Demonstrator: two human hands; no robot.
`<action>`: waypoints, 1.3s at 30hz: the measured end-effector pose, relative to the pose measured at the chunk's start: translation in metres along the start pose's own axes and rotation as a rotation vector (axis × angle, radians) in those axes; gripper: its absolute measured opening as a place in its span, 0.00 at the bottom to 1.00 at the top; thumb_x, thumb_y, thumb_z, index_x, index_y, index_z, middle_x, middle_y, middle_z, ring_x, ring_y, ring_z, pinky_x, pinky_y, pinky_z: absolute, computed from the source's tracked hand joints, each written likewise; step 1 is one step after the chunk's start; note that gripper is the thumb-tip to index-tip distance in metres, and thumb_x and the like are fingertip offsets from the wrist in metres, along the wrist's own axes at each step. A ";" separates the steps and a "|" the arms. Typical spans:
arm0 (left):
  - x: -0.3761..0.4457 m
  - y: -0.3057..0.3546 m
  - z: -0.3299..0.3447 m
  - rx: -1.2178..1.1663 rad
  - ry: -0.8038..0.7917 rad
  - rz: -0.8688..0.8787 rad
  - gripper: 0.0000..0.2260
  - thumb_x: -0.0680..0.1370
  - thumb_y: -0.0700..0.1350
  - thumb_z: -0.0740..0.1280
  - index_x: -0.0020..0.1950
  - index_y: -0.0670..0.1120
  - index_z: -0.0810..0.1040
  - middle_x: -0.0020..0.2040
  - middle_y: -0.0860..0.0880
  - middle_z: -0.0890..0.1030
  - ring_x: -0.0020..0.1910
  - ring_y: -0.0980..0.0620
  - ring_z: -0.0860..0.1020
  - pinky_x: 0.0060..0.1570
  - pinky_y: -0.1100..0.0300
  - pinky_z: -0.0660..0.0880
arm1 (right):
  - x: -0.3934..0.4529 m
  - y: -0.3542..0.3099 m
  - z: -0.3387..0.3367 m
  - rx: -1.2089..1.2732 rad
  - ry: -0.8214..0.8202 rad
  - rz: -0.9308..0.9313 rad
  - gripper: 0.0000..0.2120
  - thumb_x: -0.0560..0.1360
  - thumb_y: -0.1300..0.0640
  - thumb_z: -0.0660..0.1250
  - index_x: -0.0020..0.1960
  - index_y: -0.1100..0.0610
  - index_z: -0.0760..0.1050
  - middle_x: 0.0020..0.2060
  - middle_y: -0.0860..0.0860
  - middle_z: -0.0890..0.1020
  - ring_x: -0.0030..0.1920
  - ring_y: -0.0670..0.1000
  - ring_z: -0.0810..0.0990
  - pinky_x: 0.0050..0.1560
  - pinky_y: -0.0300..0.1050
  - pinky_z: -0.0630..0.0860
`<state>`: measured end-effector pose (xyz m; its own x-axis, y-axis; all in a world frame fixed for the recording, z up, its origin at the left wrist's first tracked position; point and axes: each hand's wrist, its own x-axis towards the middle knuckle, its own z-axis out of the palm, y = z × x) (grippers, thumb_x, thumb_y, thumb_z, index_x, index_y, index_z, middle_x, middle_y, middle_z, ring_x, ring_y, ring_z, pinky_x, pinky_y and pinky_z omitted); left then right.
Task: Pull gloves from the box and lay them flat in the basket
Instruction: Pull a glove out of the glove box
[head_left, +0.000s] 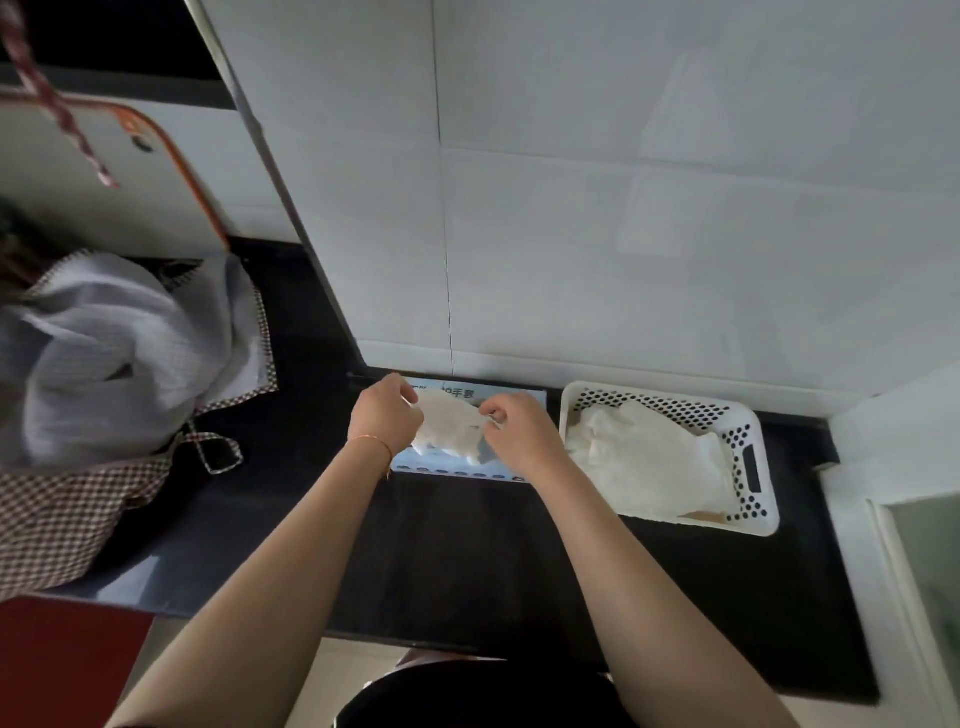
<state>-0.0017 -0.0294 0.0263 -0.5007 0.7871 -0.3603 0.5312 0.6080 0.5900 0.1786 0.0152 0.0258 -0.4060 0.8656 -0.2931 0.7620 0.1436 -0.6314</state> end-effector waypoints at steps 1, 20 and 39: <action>0.001 0.001 0.000 -0.015 0.000 0.015 0.07 0.75 0.38 0.65 0.51 0.46 0.77 0.46 0.48 0.81 0.38 0.50 0.81 0.36 0.60 0.75 | 0.000 -0.001 -0.002 0.006 0.013 0.010 0.12 0.77 0.61 0.64 0.59 0.54 0.80 0.56 0.51 0.78 0.50 0.47 0.76 0.50 0.38 0.69; -0.001 0.081 -0.045 -0.430 -0.145 0.474 0.10 0.75 0.52 0.72 0.53 0.50 0.79 0.46 0.53 0.80 0.43 0.58 0.77 0.44 0.66 0.73 | -0.003 -0.053 -0.058 0.394 0.260 -0.026 0.16 0.79 0.51 0.65 0.34 0.54 0.71 0.28 0.46 0.70 0.30 0.47 0.67 0.33 0.42 0.64; -0.026 0.095 -0.052 -0.432 -0.233 0.412 0.24 0.79 0.52 0.67 0.37 0.32 0.70 0.32 0.45 0.67 0.32 0.51 0.64 0.35 0.59 0.62 | -0.031 -0.049 -0.098 0.524 0.170 -0.029 0.15 0.76 0.57 0.66 0.62 0.47 0.74 0.54 0.43 0.77 0.52 0.43 0.77 0.42 0.33 0.73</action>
<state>0.0267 0.0029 0.1292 -0.1265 0.9788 -0.1611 0.3003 0.1926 0.9342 0.2031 0.0283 0.1359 -0.3026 0.9365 -0.1772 0.3812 -0.0515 -0.9231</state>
